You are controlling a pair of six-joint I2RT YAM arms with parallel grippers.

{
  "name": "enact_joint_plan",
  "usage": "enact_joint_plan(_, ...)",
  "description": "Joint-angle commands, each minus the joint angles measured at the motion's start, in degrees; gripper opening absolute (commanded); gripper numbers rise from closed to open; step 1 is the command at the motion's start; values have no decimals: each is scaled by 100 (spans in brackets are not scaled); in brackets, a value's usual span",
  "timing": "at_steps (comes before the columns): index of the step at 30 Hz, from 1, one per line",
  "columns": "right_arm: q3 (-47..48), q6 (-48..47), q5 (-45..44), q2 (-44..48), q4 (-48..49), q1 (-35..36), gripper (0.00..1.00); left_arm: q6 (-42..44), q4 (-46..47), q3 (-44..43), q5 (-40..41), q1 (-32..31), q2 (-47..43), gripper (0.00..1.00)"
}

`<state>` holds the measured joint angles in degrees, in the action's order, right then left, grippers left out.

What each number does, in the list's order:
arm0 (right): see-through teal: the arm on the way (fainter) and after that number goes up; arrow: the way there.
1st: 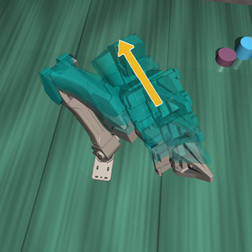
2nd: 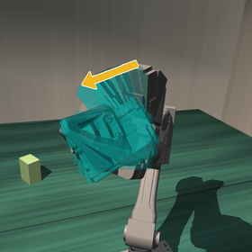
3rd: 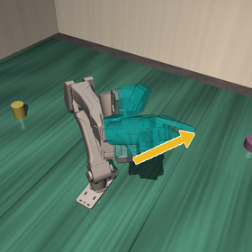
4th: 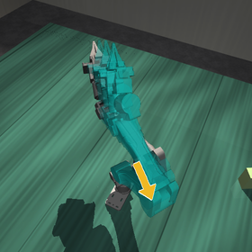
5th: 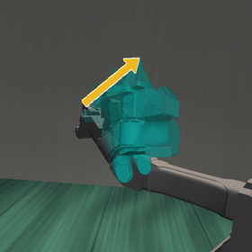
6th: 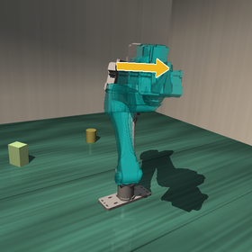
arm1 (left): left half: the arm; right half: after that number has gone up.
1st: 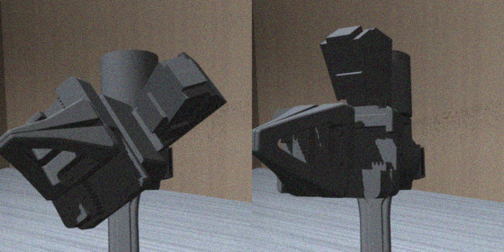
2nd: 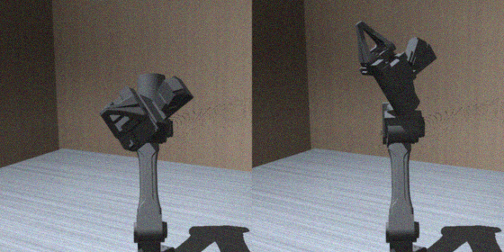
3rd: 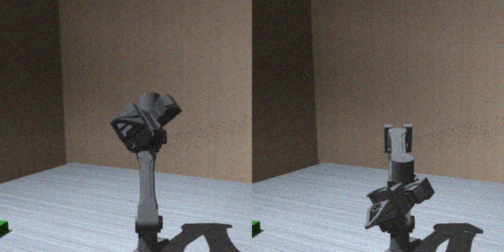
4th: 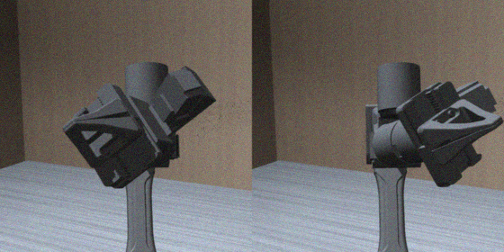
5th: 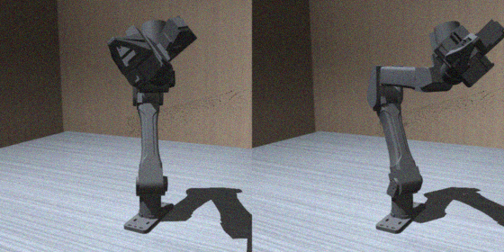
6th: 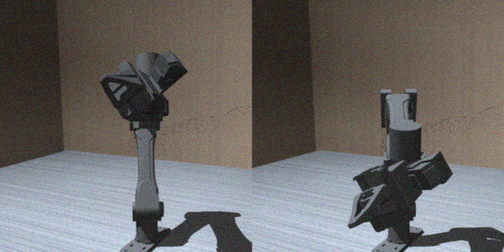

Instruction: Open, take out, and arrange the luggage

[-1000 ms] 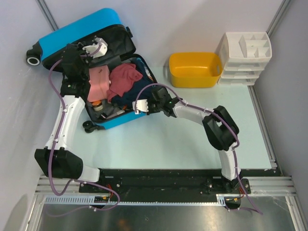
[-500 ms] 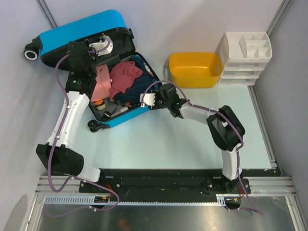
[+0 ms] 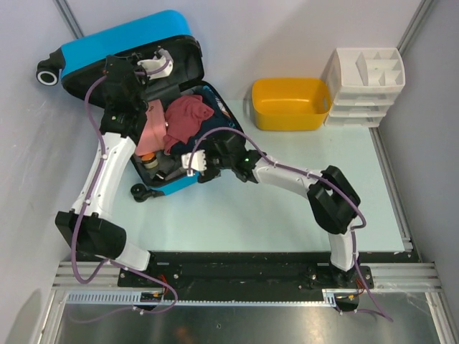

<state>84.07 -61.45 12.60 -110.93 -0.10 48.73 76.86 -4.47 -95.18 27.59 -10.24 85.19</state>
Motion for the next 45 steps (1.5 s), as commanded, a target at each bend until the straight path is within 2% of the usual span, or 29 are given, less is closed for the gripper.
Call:
enact_joint_plan(1, 1092, 212, 357, -524, -734, 22, 91, 347, 1308, -695, 79, -66, -275, 0)
enact_joint_plan(5, 1611, 239, 647, -833, -1246, 145, 86, 461, 1308, -748, 97, -57, -187, 0)
enact_joint_plan(10, 2033, 265, 1480, -877, -2195, 356, 86, 505, 1308, -845, 123, -40, -64, 0)
enact_joint_plan(13, 2113, 213, 1675, -886, -2582, 470, 87, 532, 1308, -845, 123, -39, -11, 0)
enact_joint_plan(18, 2254, 125, 1720, -991, -2987, 567, 87, 558, 1308, -810, 115, -31, 42, 0)
enact_joint_plan(23, 2499, 81, 1114, -1333, -3013, 655, 83, 637, 1308, -818, 141, -4, 86, 0)
enact_joint_plan(24, 2709, 89, 1035, -1482, -3170, 664, 77, 672, 1308, -810, 167, 4, 77, 0)
enact_joint_plan(29, 3133, 125, 867, -1712, -3742, 743, 56, 856, 1300, -976, 220, 66, 191, 0)
enact_joint_plan(32, 2975, 98, 937, -1511, -3918, 769, 39, 953, 1300, -1055, 229, 101, 226, 0)
enact_joint_plan(33, 2905, 90, 894, -1458, -3954, 804, 30, 988, 1300, -1064, 238, 119, 235, 0)
enact_joint_plan(35, 2650, 72, 867, -1265, -4006, 831, 23, 1050, 1291, -1082, 273, 136, 253, 0)
enact_joint_plan(38, 2169, -7, 876, -932, -3920, 831, 0, 1129, 1282, -1073, 325, 197, 270, 0)
enact_joint_plan(45, 604, -367, 893, 281, -3761, 752, 0, 1682, 1282, -1029, 668, 251, 349, 0)
